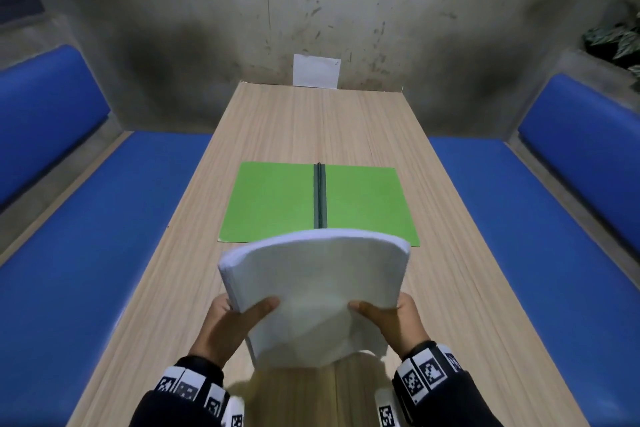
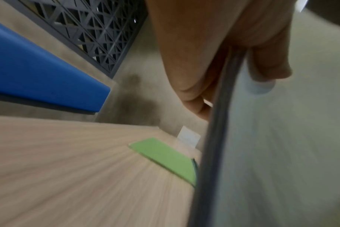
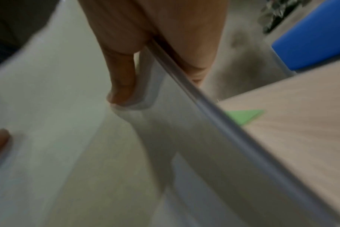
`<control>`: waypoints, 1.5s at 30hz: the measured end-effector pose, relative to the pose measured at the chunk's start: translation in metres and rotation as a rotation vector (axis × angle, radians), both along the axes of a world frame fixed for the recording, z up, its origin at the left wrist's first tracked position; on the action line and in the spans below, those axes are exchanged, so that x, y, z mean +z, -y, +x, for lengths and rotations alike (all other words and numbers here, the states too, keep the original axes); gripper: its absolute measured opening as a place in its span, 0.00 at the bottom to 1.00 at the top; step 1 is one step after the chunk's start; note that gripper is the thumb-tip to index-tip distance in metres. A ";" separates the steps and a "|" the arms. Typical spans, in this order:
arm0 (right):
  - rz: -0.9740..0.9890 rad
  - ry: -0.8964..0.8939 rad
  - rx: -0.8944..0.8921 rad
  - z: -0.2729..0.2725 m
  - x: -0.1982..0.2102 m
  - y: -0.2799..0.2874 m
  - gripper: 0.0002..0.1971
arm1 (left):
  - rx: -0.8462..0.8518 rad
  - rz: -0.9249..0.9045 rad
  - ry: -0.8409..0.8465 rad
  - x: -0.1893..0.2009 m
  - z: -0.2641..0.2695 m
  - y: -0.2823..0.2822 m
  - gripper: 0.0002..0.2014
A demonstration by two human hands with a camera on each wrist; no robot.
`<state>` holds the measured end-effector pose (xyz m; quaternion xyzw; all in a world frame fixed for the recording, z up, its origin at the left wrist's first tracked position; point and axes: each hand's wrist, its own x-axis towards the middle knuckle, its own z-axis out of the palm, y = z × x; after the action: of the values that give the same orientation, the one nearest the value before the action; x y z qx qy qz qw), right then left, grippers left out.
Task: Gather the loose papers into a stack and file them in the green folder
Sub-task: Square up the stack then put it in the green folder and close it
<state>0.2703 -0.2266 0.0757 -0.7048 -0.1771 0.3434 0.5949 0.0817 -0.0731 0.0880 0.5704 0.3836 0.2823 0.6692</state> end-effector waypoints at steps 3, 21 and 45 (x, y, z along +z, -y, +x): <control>-0.014 0.107 0.024 0.007 0.024 -0.001 0.12 | 0.021 0.105 0.079 0.028 -0.006 -0.011 0.21; -0.112 0.612 -0.039 0.039 0.054 0.021 0.51 | -0.180 0.124 -0.075 0.077 -0.027 -0.013 0.16; 0.227 0.141 -0.214 -0.013 0.005 0.018 0.31 | 0.081 0.164 0.055 -0.008 0.007 0.036 0.42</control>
<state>0.2571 -0.2449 0.0803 -0.6703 -0.1799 0.2058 0.6899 0.0888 -0.1088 0.0803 0.5993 0.3632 0.3551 0.6187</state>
